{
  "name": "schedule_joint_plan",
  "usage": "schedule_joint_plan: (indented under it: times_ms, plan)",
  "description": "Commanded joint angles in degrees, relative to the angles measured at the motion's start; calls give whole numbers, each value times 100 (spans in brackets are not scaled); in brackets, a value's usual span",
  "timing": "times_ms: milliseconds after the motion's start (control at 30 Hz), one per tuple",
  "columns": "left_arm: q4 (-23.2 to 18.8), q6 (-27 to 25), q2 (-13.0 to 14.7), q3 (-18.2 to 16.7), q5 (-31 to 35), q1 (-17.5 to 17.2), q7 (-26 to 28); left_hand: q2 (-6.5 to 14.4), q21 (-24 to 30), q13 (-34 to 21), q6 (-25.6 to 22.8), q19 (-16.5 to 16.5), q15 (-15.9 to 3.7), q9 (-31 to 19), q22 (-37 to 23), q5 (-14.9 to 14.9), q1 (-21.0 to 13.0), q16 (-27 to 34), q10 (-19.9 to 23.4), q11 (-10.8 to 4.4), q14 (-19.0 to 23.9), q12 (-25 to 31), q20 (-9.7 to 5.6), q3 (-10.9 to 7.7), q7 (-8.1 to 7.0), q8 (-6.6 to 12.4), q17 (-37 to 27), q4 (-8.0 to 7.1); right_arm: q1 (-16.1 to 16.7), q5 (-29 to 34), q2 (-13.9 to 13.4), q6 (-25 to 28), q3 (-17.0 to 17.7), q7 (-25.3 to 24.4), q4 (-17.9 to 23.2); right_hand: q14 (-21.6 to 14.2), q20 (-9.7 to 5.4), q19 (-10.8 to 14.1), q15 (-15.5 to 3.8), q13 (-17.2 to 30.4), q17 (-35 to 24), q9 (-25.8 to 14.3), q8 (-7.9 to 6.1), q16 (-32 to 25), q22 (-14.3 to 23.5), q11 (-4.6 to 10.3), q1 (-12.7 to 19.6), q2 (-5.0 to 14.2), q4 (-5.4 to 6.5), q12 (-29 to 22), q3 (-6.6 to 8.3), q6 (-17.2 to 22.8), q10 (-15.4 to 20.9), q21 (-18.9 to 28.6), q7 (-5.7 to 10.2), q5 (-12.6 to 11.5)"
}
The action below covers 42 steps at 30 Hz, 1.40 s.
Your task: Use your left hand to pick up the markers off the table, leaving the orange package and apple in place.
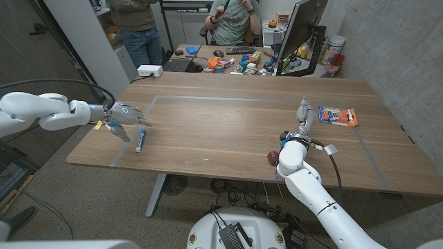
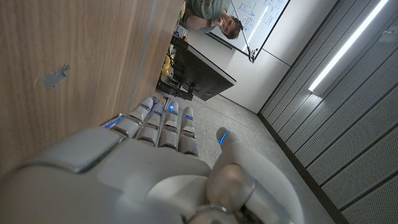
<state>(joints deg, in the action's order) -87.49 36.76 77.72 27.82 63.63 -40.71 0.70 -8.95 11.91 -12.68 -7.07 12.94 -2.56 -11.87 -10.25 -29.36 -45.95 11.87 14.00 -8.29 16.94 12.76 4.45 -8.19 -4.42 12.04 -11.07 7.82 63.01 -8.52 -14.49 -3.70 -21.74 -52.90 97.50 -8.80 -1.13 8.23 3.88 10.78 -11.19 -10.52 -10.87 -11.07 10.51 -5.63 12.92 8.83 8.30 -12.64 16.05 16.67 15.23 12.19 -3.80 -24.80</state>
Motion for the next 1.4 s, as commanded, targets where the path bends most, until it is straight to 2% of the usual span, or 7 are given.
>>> schedule_joint_plan:
  times_ms: [33,300,500,933,1100,1400]
  plan:
    - [217,448,-309,617,377,671,-57,33,33,-26,-51,56,-206,-25,-32,48,-41,14,38,11,48,49,34,59,2,26,-27,0,-16,15,64,75,33,-96,19,-16,51,15,26,19,-13,-20,-5,-20,27,-14,-61,157,5,11,-2,-14,-20,-12,10,-42]
    - [144,384,-120,613,40,578,-420,20,25,-36,-72,57,-219,-28,-32,120,-44,13,52,-13,54,59,31,109,-10,35,-30,-2,-92,-40,119,282,38,-147,2,-2,56,18,38,21,-13,-20,0,-15,27,-44,-69,157,5,17,-7,-32,-39,-10,-5,-41]
    - [147,299,-54,577,-105,462,-479,19,23,-41,-122,66,-239,-29,-32,172,-46,12,65,-43,63,65,5,147,-42,53,-31,-7,-136,-58,143,407,17,-197,-18,12,64,19,65,22,-13,-20,0,-11,27,-58,-85,152,12,19,-18,-39,-53,-9,-7,-39]
    - [-96,-248,46,453,-69,104,-217,83,18,-39,-319,85,-267,-28,-32,223,-176,28,216,-109,134,117,39,169,-122,120,-30,22,-91,-61,134,195,43,-253,-77,9,80,21,68,25,-14,-21,0,-15,27,-67,-109,151,21,18,-34,-46,-65,-7,-16,-36]
    - [-203,-533,29,430,-1,8,-251,108,17,-37,-358,93,-262,-26,-31,221,-238,38,243,-122,175,123,51,162,-136,129,-29,37,-43,-98,131,108,78,-248,-105,5,83,22,65,26,-14,-21,-2,-17,27,-63,-115,150,21,15,-38,-46,-61,-7,-14,-36]
    - [-267,-738,1,431,-73,-88,-354,152,10,-34,-446,94,-276,-23,-31,210,-352,35,295,-140,200,134,64,151,-158,149,-27,57,-14,-132,161,-25,104,-256,-198,0,90,23,62,26,-13,-21,-4,-19,26,-63,-124,150,21,12,-44,-47,-59,-6,-2,-36]
